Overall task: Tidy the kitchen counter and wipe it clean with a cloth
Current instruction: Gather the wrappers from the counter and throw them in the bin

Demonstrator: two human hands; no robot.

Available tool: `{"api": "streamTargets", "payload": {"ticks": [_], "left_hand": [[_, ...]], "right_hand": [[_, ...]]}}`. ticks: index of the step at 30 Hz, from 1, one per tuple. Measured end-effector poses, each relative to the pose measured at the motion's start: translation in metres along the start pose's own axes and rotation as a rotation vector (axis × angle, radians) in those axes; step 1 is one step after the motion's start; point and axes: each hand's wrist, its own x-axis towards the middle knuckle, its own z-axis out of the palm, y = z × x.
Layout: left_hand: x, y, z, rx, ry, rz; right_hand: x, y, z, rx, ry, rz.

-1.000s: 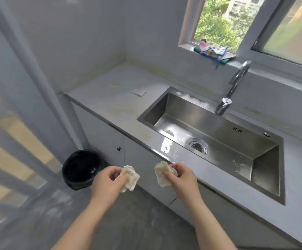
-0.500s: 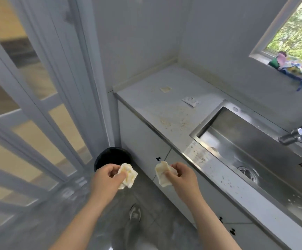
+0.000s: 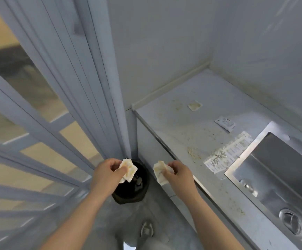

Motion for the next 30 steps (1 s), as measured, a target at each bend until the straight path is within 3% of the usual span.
{"api": "streamTargets", "payload": {"ticks": [8,20,30], "left_hand": [[0.100,-0.019,-0.021,0.081,-0.140,0.041],[0.214,-0.052,-0.053,0.399,-0.426,0.113],[0.233,-0.069,-0.044,0.451,-0.495,0.151]], "right_hand": [[0.043,-0.012,0.056,0.001,0.058,0.172],[0.074,-0.040,0.162,0.075,0.152,0.512],[0.075,-0.036,0.178,0.077,0.187,0.547]]}}
